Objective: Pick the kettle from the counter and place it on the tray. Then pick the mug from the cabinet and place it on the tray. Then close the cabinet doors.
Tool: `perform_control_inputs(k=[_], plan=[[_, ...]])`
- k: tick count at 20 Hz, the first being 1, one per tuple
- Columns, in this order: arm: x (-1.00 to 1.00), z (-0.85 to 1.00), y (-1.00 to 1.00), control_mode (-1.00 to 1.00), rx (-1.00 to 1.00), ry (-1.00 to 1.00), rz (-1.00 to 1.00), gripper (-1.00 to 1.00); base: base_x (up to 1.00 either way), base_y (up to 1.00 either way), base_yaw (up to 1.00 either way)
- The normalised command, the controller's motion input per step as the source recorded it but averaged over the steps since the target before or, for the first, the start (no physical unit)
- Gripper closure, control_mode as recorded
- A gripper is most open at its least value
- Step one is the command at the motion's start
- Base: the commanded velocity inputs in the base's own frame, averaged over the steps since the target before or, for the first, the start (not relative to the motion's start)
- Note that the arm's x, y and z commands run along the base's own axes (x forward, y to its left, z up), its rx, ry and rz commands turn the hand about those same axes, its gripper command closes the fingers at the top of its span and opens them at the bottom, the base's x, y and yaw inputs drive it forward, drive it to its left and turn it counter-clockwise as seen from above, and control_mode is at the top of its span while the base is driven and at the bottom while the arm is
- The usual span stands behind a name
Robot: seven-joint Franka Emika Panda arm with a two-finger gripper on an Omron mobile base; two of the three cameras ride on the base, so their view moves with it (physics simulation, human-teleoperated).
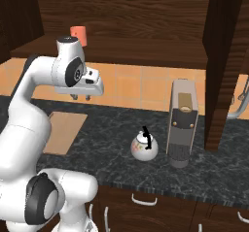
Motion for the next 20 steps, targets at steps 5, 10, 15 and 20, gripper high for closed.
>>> perform_control_inputs(k=[5, 10, 15, 20], plan=[[0.05, -0.01, -0.6, -1.0, 0.0, 0.01, 0.04, -1.0, 0.0, 0.0, 0.0], [0.0, -0.04, -0.92, -1.0, 0.0, 0.03, 0.01, -1.0, 0.0, 0.0, 0.0], [0.15, -0.33, -0.6, -1.0, -0.06, -0.02, -0.02, -1.0, 0.0, 0.0, 0.0], [0.3, -0.56, -1.0, -1.0, -0.03, 0.0, -0.02, -1.0, 0.0, 0.0, 0.0]])
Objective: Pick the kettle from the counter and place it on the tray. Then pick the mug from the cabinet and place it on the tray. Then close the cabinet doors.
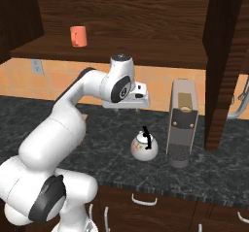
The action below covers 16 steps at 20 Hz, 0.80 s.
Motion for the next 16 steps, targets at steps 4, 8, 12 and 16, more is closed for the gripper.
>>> perform_control_inputs(k=[4, 8, 12, 16], plan=[[0.14, -0.2, -0.73, -1.0, 0.03, 0.01, 0.0, -1.0, 0.0, 0.0, 0.0], [0.0, -0.2, -0.47, -1.0, 0.06, 0.02, 0.0, -1.0, 0.0, 0.0, 0.0], [0.0, -0.41, -0.37, -1.0, 0.02, 0.03, 0.0, -1.0, 0.0, 0.0, 0.0], [0.01, -0.54, -0.18, -1.0, 0.0, 0.05, 0.0, -1.0, 0.0, 0.0, 0.0]])
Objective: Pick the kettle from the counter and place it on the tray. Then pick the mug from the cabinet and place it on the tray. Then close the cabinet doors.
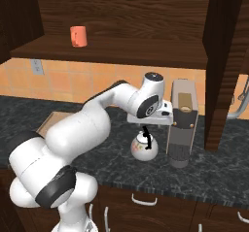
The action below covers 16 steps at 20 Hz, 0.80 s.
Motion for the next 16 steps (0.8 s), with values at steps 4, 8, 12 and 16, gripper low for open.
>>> perform_control_inputs(k=[4, 8, 12, 16], plan=[[0.0, -0.53, -0.01, -1.0, 0.0, 0.07, 0.0, -1.0, 0.0, 0.0, 0.0], [0.01, -0.43, -0.04, -1.0, 0.0, 0.08, 0.0, -1.0, 0.0, 0.0, 0.0], [0.05, -0.42, -0.06, -1.0, 0.02, 0.08, 0.0, -1.0, 0.0, 0.0, 0.0], [0.13, -0.29, -0.13, -1.0, 0.06, 0.04, 0.0, -1.0, 0.0, 0.0, 0.0]])
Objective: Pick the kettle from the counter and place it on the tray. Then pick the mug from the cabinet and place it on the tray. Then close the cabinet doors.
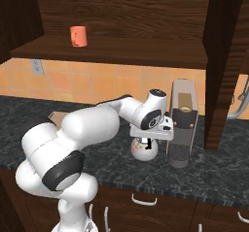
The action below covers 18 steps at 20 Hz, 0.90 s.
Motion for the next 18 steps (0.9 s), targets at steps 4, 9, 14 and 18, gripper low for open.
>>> perform_control_inputs(k=[4, 9, 14, 18], plan=[[0.2, -0.09, -0.06, -1.0, 0.05, 0.0, 0.0, 1.0, 0.0, 0.0, 0.0], [-0.02, 0.0, 0.01, -1.0, 0.0, 0.0, 0.01, 1.0, 0.0, 0.0, 0.0], [-0.19, 0.17, 0.42, -1.0, 0.0, -0.09, 0.02, 1.0, 0.0, 0.0, 0.0], [-0.32, 0.63, 0.94, -1.0, 0.0, -0.19, 0.0, 1.0, 0.0, 0.0, 0.0]])
